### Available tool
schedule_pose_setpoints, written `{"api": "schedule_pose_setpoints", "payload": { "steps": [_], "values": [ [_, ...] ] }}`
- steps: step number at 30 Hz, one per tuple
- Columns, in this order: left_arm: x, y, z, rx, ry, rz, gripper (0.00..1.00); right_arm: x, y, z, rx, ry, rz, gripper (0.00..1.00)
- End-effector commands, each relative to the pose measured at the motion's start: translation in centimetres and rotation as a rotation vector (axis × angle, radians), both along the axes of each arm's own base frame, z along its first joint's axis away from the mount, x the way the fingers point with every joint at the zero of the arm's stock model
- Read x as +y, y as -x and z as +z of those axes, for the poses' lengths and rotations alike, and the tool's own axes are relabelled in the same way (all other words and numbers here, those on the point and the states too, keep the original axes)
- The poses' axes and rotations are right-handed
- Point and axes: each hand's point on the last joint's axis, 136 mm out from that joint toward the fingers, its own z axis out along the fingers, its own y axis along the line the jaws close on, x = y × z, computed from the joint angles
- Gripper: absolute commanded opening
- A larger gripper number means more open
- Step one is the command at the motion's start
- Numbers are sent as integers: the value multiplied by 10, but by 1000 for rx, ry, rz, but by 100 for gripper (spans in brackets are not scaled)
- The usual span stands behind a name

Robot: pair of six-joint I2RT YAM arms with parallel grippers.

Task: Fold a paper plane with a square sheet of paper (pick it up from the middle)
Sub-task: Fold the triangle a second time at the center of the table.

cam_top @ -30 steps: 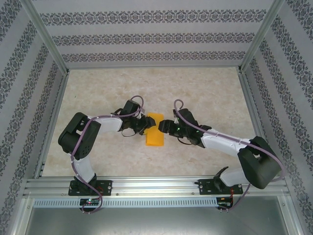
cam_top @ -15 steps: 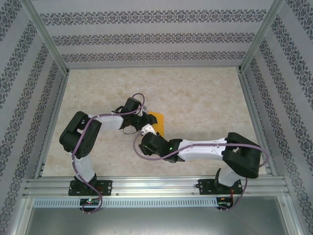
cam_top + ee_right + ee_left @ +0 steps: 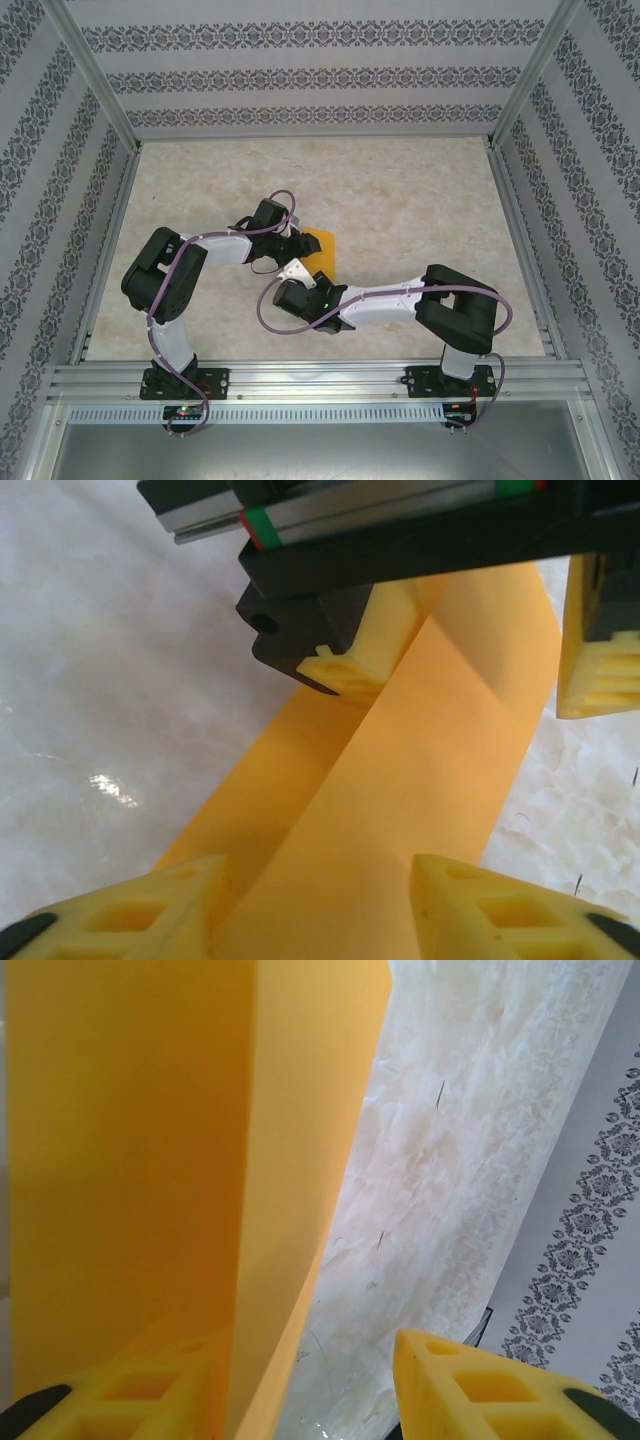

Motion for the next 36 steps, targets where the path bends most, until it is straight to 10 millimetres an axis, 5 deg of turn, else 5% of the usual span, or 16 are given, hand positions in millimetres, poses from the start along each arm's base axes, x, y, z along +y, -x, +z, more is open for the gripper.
{"api": "schedule_pose_setpoints", "payload": {
  "steps": [1,9,19,30,36],
  "values": [
    [0,-5,6,-18,8,-19,46,5,-4,9,-44,12,-9,45],
    [3,-5,8,-27,-13,-18,47,-2,-7,20,-86,35,-34,31],
    [17,-8,12,-56,-110,-2,48,-3,-4,26,-69,-16,-52,1],
    [99,-1,29,-119,-401,158,61,18,5,49,53,-288,-126,0],
    [111,13,39,-150,-417,164,61,24,10,56,137,-429,-240,0]
  ]
}}
